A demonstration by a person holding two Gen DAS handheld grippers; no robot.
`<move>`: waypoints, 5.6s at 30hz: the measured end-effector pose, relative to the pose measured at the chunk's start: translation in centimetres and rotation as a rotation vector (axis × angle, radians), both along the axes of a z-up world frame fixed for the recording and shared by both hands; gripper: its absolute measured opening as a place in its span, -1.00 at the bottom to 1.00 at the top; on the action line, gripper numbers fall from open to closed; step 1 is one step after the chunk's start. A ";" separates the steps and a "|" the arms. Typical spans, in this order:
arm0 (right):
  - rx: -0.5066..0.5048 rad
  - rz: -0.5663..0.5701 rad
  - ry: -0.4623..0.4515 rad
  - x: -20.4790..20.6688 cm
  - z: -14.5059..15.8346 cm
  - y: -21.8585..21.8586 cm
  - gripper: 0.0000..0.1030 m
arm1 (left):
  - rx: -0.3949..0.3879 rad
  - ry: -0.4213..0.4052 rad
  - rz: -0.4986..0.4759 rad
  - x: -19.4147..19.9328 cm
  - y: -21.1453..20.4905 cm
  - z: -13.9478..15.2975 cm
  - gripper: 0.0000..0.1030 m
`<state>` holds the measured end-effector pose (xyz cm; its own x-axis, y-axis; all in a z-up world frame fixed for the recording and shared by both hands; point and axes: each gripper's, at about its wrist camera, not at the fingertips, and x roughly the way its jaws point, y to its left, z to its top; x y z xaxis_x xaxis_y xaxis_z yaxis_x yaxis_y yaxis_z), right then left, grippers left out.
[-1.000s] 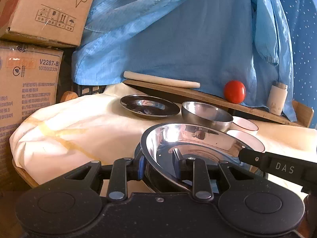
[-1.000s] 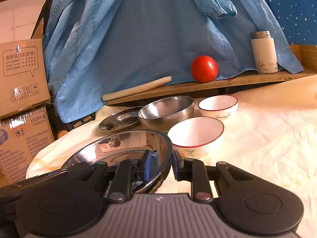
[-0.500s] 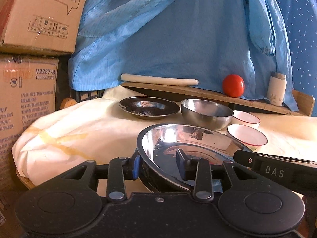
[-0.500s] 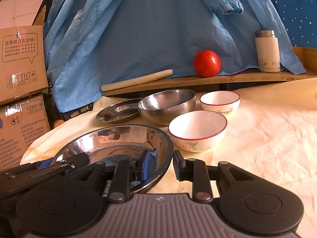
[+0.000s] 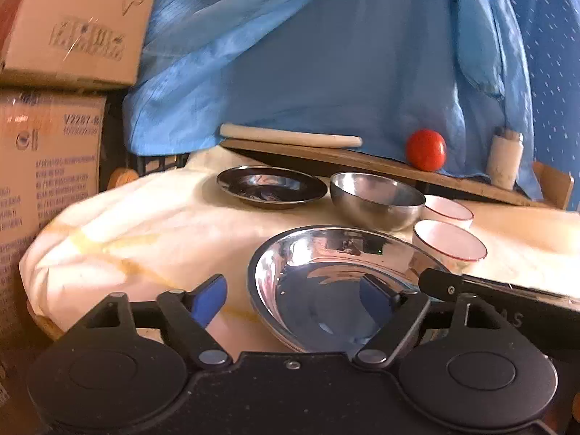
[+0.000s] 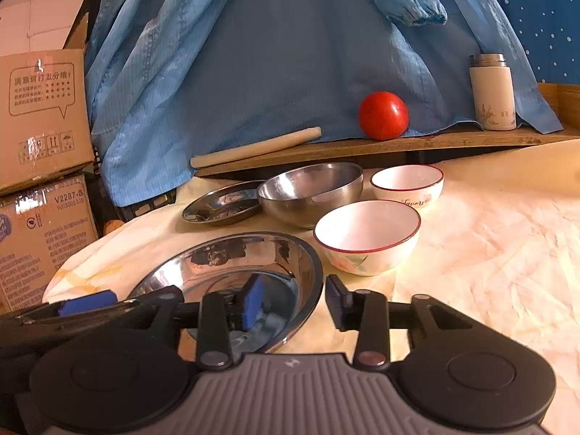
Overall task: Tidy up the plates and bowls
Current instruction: 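Lower the plate onto the other large plate and open both grippers, then reach both grippers to the small dark steel plate and close on its rim, then lift the small dark plate with both grippers toward the plate stack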
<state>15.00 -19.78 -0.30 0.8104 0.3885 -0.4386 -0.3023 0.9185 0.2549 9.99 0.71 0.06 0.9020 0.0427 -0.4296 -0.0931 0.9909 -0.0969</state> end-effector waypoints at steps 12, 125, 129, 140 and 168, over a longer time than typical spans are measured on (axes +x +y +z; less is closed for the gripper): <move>0.051 -0.053 -0.049 -0.6 0.1 -1.2 0.77 | -0.124 -0.010 0.085 0.1 2.7 0.3 0.98; -0.215 0.352 0.414 29.9 1.5 13.0 0.47 | -0.538 0.123 0.198 18.9 11.9 -0.4 -0.44; -0.192 0.344 0.428 30.2 1.5 12.7 0.08 | -0.523 0.117 0.216 18.6 11.9 -0.2 -0.44; -0.145 0.359 0.439 30.4 1.4 11.8 -0.63 | -0.469 0.102 0.270 17.1 13.0 0.4 -0.69; -0.085 0.279 0.280 17.0 6.6 5.2 -0.71 | -0.426 -0.011 0.151 6.5 8.5 4.8 -0.66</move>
<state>32.04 -14.57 6.28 0.5236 0.5298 -0.6672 -0.4730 0.8321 0.2896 16.44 9.26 4.89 0.9038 -0.0045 -0.4280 -0.2303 0.8378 -0.4951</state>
